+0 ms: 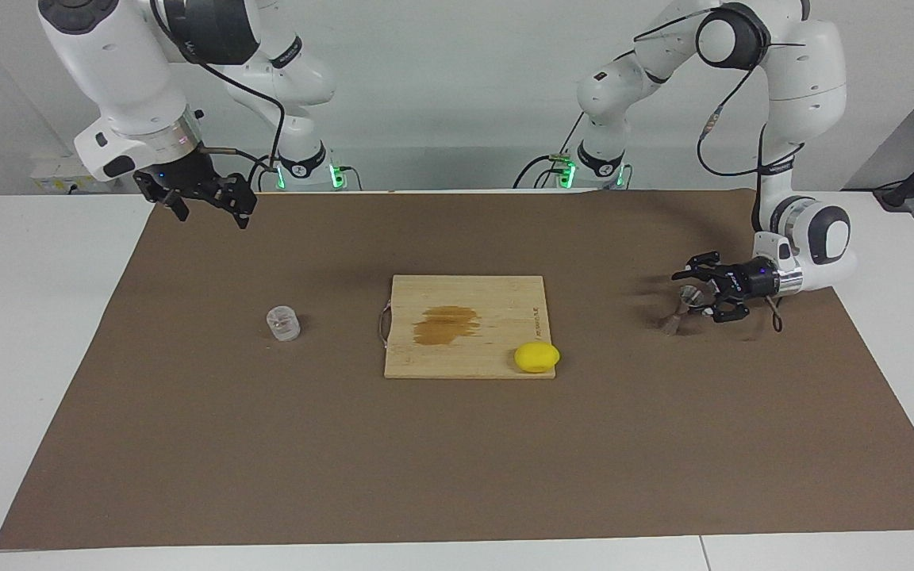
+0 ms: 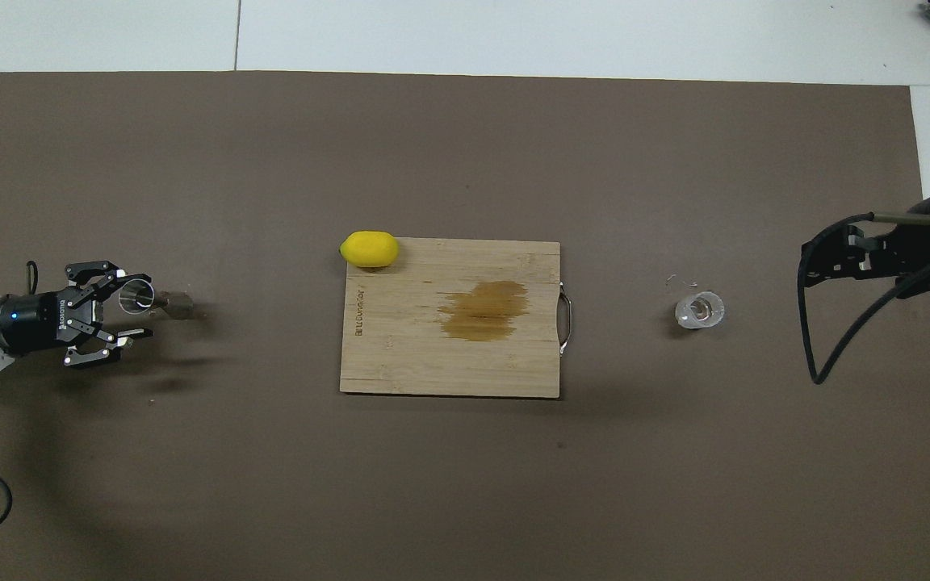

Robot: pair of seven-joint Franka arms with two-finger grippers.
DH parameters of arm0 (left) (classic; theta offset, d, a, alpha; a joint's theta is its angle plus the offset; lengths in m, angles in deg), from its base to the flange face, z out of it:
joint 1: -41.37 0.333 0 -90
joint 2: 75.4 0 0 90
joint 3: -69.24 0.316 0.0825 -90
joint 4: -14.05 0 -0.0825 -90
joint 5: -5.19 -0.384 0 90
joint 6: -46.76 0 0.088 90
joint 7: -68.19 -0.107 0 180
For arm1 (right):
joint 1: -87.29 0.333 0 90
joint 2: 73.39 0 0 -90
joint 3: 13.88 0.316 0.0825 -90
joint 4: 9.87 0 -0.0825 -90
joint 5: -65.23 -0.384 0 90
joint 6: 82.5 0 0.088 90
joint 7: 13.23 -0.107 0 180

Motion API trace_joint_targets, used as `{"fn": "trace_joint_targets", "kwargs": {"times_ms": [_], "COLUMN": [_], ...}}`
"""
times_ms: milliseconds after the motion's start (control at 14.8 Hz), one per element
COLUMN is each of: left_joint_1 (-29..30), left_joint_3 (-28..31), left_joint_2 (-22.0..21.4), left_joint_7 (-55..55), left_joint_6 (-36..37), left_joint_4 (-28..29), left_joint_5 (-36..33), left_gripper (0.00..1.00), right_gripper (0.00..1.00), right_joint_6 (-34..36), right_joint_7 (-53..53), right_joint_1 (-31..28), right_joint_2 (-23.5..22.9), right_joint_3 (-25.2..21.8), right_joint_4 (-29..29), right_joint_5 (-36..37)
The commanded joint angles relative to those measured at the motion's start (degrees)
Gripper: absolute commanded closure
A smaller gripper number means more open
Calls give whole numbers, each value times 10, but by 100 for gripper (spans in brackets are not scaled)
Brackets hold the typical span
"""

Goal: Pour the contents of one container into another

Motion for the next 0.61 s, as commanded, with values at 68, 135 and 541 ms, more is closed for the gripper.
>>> {"fn": "trace_joint_targets", "kwargs": {"times_ms": [68, 135, 541], "left_joint_1": [6, 7, 9], "left_joint_3": [1, 1, 1], "left_joint_2": [-4, -4, -4], "left_joint_7": [-13, -13, -13], "left_joint_6": [1, 1, 0], "left_joint_4": [10, 10, 8], "left_joint_5": [9, 9, 14], "left_gripper": [21, 23, 29], "right_gripper": [0, 0, 0], "right_joint_6": [-12, -12, -12], "right_joint_7": [5, 5, 7], "right_joint_1": [-9, -9, -10], "right_joint_2": [17, 17, 17], "right_joint_3": [3, 3, 3], "right_joint_4": [21, 21, 21], "right_joint_5": [-13, -13, -13]}}
